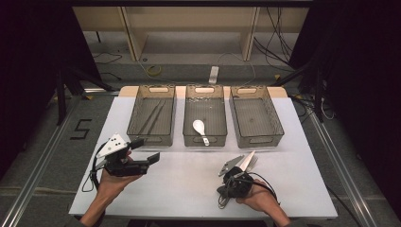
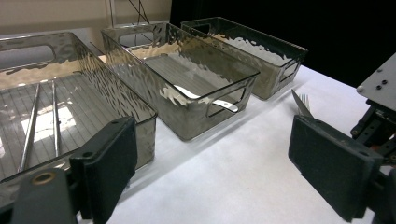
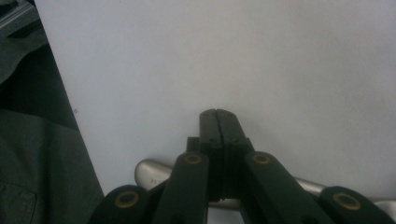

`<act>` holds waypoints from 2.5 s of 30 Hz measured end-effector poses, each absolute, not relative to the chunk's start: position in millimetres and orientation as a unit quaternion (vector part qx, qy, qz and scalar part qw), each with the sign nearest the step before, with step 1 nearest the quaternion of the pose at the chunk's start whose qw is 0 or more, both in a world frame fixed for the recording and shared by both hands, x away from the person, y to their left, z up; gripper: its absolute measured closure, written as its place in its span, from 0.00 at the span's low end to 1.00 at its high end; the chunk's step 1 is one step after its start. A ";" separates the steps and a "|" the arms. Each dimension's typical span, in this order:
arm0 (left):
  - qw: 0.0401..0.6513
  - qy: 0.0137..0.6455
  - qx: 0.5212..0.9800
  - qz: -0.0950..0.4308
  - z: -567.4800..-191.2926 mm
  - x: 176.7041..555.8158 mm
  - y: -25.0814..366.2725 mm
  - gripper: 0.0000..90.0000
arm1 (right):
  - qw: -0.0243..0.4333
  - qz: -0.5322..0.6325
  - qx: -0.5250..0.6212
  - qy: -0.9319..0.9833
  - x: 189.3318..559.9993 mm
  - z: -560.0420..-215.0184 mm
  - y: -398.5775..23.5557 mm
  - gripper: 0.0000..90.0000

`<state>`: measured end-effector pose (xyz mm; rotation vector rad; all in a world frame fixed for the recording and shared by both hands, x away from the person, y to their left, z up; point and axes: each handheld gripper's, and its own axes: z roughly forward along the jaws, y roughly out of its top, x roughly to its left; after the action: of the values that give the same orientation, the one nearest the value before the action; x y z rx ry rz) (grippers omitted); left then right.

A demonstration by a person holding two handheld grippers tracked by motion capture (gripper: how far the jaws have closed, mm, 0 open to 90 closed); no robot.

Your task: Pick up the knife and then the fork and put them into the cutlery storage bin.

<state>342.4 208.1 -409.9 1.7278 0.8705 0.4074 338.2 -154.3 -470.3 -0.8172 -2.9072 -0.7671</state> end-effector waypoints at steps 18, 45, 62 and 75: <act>0.549 0.367 0.731 0.174 -409.3 341.9 207.9 0.17 | 0.015 -0.219 -0.279 -0.935 324.9 -466.4 -197.8 1.00; 0.549 0.365 0.731 0.175 -409.1 342.0 207.9 0.17 | -0.032 -0.168 -0.362 -0.916 335.1 -458.8 -261.9 1.00; 0.550 0.366 0.730 0.176 -409.2 342.3 208.4 0.17 | -0.049 -0.162 -0.373 -0.912 339.0 -454.7 -263.6 0.95; 0.547 0.368 0.731 0.177 -410.1 342.6 207.5 0.17 | -0.084 -0.204 -0.404 -0.888 352.1 -429.1 -263.0 0.46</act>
<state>342.6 207.5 -410.1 1.7314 0.8710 0.4189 352.1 -263.0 -429.1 -1.3414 -2.9497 -0.6770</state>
